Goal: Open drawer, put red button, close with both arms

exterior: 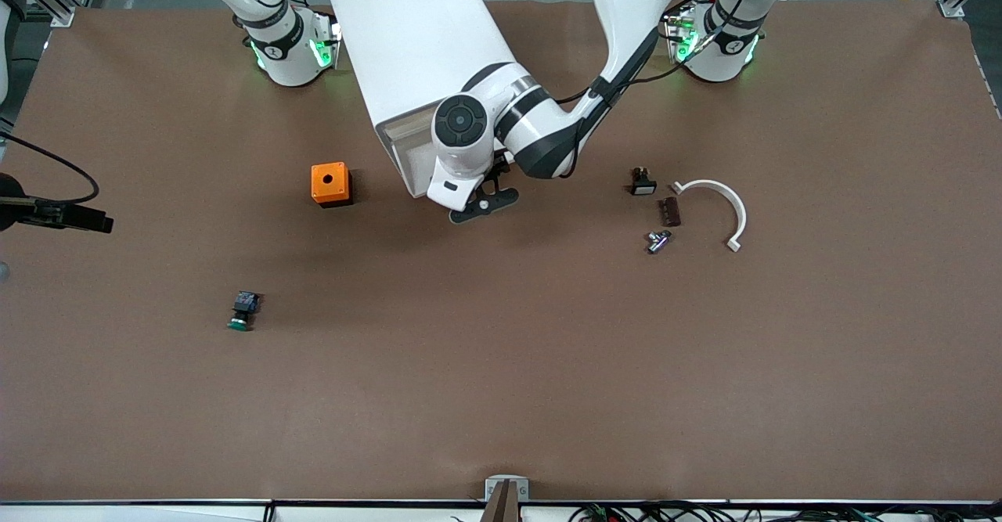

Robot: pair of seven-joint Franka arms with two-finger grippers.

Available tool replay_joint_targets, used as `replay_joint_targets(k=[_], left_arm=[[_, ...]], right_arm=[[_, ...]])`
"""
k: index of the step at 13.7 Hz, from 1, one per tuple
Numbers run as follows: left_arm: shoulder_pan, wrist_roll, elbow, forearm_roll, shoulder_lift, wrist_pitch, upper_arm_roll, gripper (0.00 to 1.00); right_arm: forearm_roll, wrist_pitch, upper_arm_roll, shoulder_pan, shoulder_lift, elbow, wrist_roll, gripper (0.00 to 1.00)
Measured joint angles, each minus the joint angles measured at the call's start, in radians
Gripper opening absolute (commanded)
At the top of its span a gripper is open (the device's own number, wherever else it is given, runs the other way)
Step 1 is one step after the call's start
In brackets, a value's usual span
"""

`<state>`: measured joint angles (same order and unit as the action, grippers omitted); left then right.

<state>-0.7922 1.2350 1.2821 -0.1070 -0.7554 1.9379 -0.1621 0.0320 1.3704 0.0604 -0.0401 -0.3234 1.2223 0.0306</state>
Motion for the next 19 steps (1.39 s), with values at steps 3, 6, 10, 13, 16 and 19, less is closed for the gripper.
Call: replay_joint_targets(k=[3,6,10,13,16,19], left_arm=[[0.0,0.0,0.002,-0.038,0.0,0.0,-0.002,1.0],[-0.002,0.0,0.003,-0.111,0.0,0.0,-0.01,1.0],[-0.01,0.0,0.011,-0.169,0.0,0.0,-0.016,1.0],[-0.013,0.0,0.04,-0.172,-0.001,0.0,-0.016,1.0],[-0.016,0.0,0.059,-0.175,-0.002,0.0,-0.016,1.0],[-0.017,0.0,0.06,-0.193,-0.002,0.0,-0.016,1.0]], right_arm=[[0.004,-0.044,-0.003,0.0,0.039,-0.025,0.0,1.0],[0.003,-0.128,-0.014,0.004,0.071,-0.035,-0.001,1.0],[-0.001,-0.183,-0.018,0.008,0.075,-0.034,-0.001,1.0],[-0.008,-0.168,-0.017,0.007,0.083,-0.034,-0.001,1.0],[-0.01,-0.163,-0.014,0.005,0.093,-0.031,-0.001,1.0],[-0.022,-0.123,-0.009,-0.01,0.116,0.023,-0.005,1.0]])
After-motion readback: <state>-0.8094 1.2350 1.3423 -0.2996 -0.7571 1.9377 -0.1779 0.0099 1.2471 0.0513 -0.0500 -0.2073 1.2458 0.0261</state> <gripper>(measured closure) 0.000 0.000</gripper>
